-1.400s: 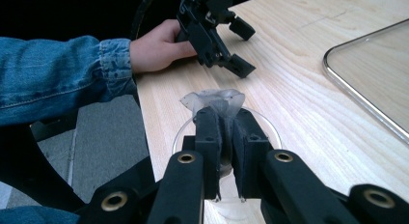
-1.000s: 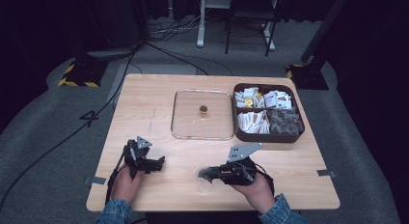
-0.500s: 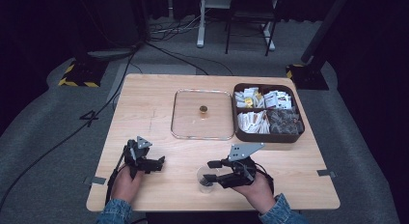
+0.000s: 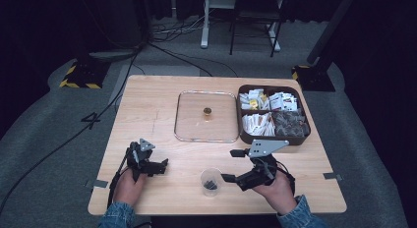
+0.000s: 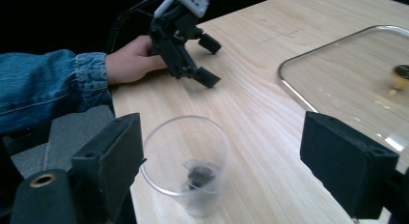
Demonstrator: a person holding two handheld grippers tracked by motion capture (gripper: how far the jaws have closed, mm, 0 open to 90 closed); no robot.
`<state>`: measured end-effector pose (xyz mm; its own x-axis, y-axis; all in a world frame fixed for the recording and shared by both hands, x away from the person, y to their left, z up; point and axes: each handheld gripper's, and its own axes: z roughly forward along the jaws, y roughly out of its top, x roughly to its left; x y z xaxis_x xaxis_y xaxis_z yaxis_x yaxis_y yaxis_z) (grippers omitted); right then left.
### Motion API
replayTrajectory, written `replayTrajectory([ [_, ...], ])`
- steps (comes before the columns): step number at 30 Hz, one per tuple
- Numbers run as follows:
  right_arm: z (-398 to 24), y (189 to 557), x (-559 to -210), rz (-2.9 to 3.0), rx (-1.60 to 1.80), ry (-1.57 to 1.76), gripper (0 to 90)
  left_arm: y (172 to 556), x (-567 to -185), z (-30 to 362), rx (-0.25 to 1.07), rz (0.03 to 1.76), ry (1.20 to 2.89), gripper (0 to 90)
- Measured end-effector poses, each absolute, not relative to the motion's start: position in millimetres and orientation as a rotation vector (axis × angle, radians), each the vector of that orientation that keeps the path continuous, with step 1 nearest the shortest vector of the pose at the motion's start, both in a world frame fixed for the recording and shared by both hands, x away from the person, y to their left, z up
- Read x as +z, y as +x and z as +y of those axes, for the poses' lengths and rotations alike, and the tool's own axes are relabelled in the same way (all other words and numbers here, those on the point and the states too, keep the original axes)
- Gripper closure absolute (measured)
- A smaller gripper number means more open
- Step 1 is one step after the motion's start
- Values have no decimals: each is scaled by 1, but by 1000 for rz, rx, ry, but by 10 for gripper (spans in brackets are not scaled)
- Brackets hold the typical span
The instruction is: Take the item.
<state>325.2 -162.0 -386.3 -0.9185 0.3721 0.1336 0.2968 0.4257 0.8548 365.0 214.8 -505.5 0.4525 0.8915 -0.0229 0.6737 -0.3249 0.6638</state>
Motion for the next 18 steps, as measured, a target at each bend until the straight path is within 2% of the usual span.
replayTrajectory([
  [10,-195,333,-379,2515,1451,700,152,365,-505,215,467,1298,2105,0],
  [18,-218,336,-385,2480,1436,801,155,365,-505,215,468,1300,2105,0],
])
